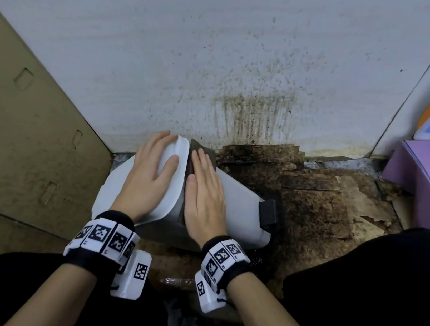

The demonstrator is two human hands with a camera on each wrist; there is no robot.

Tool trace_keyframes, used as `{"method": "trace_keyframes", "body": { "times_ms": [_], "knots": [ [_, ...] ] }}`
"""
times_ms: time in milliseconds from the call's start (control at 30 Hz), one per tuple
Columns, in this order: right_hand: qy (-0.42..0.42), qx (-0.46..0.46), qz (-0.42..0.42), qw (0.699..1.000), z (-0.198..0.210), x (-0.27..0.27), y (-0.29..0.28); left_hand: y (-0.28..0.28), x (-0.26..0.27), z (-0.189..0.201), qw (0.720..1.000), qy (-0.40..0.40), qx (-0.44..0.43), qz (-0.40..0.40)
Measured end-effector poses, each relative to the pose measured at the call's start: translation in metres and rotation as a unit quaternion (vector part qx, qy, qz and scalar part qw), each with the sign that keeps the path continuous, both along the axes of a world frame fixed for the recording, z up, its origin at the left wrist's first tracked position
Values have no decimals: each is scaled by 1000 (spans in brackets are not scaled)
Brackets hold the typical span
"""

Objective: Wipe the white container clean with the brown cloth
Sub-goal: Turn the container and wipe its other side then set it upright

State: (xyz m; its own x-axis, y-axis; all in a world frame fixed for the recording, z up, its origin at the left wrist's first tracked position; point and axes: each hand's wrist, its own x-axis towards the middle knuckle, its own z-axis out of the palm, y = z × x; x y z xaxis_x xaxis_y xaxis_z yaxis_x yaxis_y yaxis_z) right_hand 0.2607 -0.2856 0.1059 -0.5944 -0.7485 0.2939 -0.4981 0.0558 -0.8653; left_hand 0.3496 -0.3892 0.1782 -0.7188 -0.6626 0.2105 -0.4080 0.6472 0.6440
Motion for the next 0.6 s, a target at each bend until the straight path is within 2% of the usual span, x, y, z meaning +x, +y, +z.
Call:
{"method": "trace_keyframes", "body": {
  "times_ms": [133,367,600],
  "knots": [
    [6,3,5,1000,-22,-14,12,-4,2,-1,1000,11,7,6],
    [-65,79,-85,991,-96,-42,56,-6,9,3,999,12,26,17],
    [-98,86,-115,985,-96,-37,50,-4,12,7,999,-1,31,34]
  ]
}}
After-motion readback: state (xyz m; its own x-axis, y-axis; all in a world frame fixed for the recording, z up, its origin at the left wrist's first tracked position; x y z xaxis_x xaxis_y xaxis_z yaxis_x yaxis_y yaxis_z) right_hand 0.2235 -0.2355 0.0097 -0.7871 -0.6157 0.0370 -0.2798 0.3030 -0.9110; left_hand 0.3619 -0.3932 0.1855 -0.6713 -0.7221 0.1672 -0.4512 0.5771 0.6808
